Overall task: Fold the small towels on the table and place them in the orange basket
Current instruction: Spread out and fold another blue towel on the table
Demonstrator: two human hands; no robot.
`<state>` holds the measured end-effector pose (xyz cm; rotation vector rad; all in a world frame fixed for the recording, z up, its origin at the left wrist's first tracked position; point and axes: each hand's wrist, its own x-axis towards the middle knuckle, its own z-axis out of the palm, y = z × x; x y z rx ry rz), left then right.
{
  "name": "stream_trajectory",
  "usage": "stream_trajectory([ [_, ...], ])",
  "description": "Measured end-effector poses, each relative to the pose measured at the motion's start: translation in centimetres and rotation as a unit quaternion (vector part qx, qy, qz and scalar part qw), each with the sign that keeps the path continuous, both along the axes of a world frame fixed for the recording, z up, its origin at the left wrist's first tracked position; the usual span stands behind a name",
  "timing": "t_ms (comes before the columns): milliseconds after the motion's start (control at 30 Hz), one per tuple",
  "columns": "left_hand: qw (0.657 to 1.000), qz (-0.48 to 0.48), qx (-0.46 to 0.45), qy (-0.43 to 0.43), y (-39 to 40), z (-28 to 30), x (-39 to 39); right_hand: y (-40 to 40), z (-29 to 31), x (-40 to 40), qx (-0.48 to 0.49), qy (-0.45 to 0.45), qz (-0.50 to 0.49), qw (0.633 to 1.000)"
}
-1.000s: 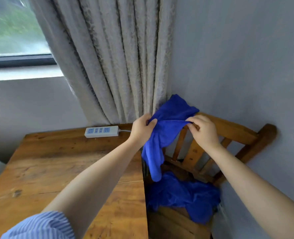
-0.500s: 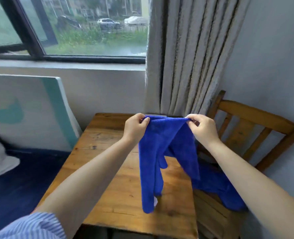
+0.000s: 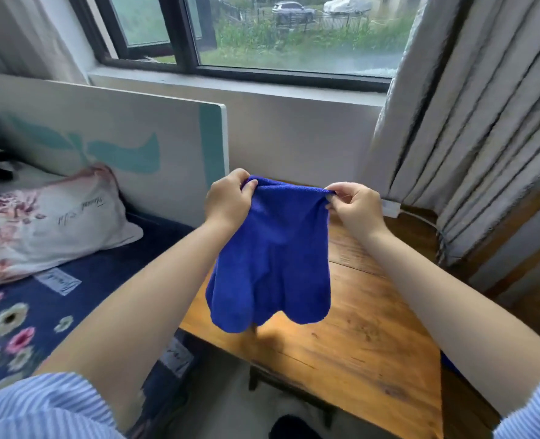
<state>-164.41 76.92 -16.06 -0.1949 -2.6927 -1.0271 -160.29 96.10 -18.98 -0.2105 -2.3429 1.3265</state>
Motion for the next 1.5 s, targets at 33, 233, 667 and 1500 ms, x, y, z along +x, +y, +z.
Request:
stream_trajectory([
  [33,1.0,-0.002,-0.017,0.02,-0.4,0.3,-0.7,-0.3,0.1,-0.8,0.0,0.007,-0.001,1.0],
  [233,0.985,-0.063,-0.161,0.027,-0.2,-2.6,-6.0,0.8,-3.0,-5.3,0.011,-0.04,0.007,0.999],
  [667,0.814,-0.328,-0.313,-0.364,4.0,-21.8,-7.3,5.0,-20.9,-5.5,-0.012,-0.402,-0.085,0.912],
  [1500,0.736,-0.339,-0.496,-0.313,-7.8,-26.0,-10.1,-2.5,-26.2,-1.8,0.0,-0.432,-0.282,0.857],
])
